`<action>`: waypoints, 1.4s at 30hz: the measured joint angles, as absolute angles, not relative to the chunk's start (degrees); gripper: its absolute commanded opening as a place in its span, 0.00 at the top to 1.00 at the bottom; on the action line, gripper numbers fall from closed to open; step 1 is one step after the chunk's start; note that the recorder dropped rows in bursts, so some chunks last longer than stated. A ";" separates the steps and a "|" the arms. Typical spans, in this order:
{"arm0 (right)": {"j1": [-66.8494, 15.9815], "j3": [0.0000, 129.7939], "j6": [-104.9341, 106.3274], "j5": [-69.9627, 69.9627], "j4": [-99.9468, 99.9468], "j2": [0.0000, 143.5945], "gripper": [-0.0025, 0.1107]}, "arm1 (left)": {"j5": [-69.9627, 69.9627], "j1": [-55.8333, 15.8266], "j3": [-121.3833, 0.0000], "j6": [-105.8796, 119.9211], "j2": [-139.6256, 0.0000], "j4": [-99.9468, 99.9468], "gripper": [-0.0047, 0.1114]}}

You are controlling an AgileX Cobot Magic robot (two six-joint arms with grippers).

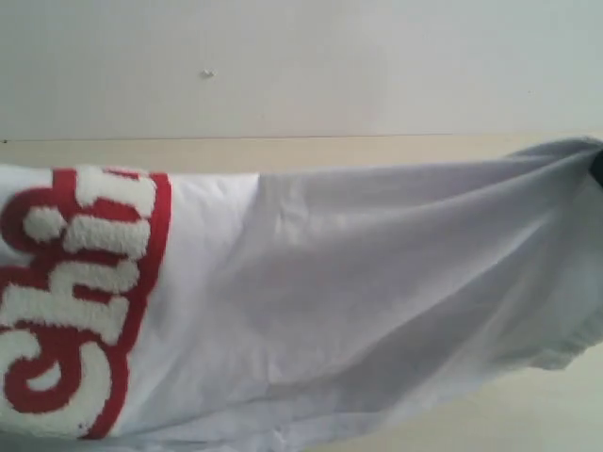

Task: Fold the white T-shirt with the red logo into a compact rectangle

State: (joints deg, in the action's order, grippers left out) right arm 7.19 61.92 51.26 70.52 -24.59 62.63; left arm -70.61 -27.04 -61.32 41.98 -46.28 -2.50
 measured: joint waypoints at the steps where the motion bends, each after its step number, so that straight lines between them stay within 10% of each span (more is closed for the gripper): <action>1: 7.19 61.11 51.26 70.52 -24.38 62.74 0.98 | -70.61 -27.83 -60.17 41.98 -47.66 -1.23 0.96; 13: 7.19 59.57 56.01 70.30 -23.93 73.45 0.98 | -61.30 -31.30 -56.20 41.78 -65.41 9.99 0.96; 30: 4.09 61.25 45.82 70.31 -26.47 51.74 0.98 | -70.76 -31.50 -66.65 34.33 -39.06 -3.44 0.96; 42: 2.03 61.25 45.45 70.66 -17.17 58.47 0.98 | -70.64 -31.50 -60.28 38.07 -51.04 -1.79 0.96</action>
State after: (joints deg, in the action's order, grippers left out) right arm 2.03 61.25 45.45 70.66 -17.17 58.47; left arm -70.64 -31.50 -60.28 38.07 -51.04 -1.79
